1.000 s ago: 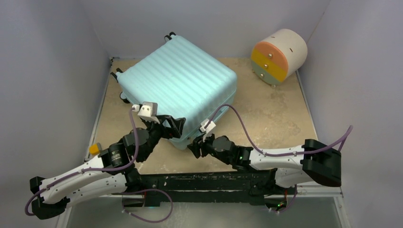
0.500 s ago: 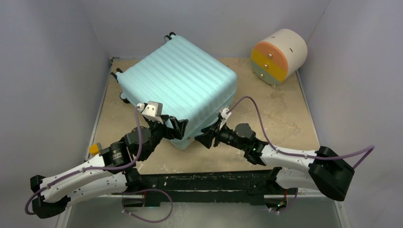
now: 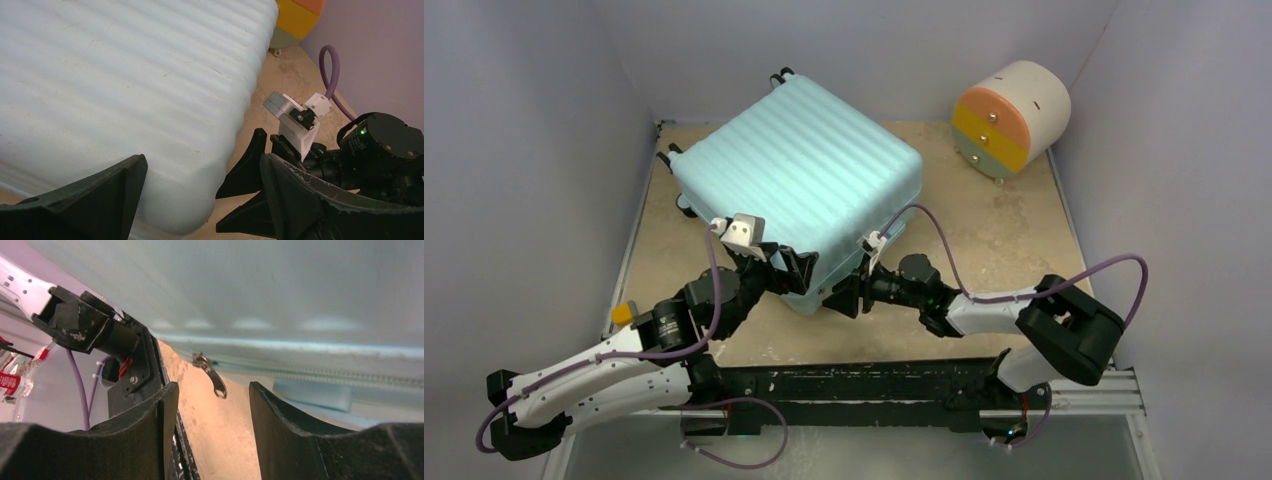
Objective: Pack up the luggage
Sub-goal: Zip the luggage at the center of the board.
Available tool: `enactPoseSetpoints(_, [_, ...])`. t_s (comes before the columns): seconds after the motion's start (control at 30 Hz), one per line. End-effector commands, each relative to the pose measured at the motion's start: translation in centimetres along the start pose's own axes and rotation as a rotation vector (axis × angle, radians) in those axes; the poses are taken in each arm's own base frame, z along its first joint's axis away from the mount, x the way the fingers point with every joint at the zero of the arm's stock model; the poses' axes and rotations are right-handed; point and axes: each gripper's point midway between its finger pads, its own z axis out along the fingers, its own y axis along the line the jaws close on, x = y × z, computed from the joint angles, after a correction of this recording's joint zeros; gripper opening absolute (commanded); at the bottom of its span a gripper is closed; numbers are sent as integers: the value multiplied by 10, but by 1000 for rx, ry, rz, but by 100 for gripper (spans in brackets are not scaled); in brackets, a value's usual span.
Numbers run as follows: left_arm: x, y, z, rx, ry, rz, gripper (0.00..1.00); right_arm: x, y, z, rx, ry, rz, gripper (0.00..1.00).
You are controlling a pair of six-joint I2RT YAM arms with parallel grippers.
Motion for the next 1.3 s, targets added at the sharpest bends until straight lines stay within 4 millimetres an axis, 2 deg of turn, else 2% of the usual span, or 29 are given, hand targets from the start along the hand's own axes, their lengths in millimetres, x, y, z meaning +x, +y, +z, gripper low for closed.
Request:
enactPoseSetpoints(0.0, [1, 1, -2, -1, 16, 10, 88, -36, 16, 11, -70, -94, -47, 57])
enactPoseSetpoints(0.23, [0, 3, -2, -16, 15, 19, 88, -30, -1, 16, -8, -96, -36, 57])
enactPoseSetpoints(0.37, [2, 2, 1, -14, 21, 31, 88, -23, -3, 19, -22, -89, -25, 57])
enactPoseSetpoints(0.5, [2, 1, 2, -13, 21, 37, 88, -19, 1, 24, -68, -91, -18, 53])
enactPoseSetpoints(0.67, [2, 1, 3, -20, 27, 46, 88, -28, 0, 26, -58, -133, 3, 46])
enactPoseSetpoints(0.9, [2, -1, 5, -14, 22, 44, 88, -41, 14, 24, -114, -187, 29, 39])
enactPoseSetpoints(0.97, [3, -1, 5, -17, 22, 44, 88, -42, 13, 25, -106, -188, 37, 36])
enactPoseSetpoints(1.23, [7, 1, 7, -28, 34, 54, 88, -44, 16, 23, -112, -204, 46, 2])
enactPoseSetpoints(1.27, [7, 1, 7, -29, 34, 54, 88, -42, 15, 23, -97, -199, 44, 0])
